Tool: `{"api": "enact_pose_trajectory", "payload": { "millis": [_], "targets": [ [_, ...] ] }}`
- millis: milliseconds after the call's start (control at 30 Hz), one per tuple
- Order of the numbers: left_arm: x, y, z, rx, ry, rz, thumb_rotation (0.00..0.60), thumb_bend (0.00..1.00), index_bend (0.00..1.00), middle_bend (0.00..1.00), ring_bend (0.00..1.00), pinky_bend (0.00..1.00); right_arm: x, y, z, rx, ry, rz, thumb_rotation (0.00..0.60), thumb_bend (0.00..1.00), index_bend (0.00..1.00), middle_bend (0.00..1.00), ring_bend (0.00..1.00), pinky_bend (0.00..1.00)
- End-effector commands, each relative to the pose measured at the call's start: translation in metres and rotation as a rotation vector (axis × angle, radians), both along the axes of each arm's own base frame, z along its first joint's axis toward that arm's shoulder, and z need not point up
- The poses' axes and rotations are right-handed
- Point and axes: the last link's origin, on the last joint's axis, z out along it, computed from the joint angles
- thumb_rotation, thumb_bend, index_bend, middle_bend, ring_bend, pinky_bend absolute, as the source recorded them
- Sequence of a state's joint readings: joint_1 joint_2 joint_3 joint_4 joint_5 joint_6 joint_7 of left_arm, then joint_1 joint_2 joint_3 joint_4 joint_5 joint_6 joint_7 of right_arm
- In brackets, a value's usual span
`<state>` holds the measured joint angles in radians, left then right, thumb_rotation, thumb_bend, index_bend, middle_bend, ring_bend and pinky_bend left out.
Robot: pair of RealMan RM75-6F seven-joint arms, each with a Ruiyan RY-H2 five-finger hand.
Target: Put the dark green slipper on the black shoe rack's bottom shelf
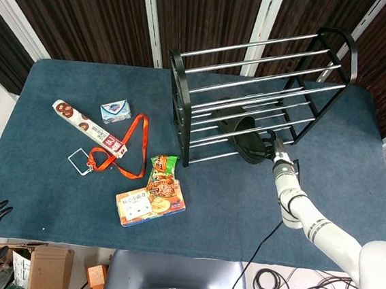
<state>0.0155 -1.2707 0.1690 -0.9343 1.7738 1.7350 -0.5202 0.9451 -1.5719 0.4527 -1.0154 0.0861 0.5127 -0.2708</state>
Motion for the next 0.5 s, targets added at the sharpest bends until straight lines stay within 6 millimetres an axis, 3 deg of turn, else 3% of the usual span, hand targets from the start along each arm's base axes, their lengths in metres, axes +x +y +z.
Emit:
{"api": "enact_pose_trajectory", "payload": {
  "millis": [33, 333, 500],
  "targets": [
    [0.000, 0.000, 0.000, 0.003, 0.000, -0.002, 0.600, 0.32, 0.00, 0.00, 0.00, 0.03, 0.005, 0.001, 0.001, 0.009, -0.009, 0.017, 0.483, 0.09, 0.00, 0.10, 0.11, 0.12],
    [0.000, -0.003, 0.000, 0.000, -0.004, -0.010, 0.600, 0.32, 0.00, 0.00, 0.00, 0.03, -0.003, 0.010, 0.017, 0.022, 0.040, 0.051, 0.471, 0.09, 0.00, 0.09, 0.11, 0.11],
    [0.003, -0.004, 0.000, 0.009, -0.011, -0.023, 0.600, 0.32, 0.00, 0.00, 0.00, 0.03, -0.018, 0.033, 0.033, 0.082, 0.144, 0.137, 0.471, 0.09, 0.00, 0.06, 0.09, 0.09]
  ]
}}
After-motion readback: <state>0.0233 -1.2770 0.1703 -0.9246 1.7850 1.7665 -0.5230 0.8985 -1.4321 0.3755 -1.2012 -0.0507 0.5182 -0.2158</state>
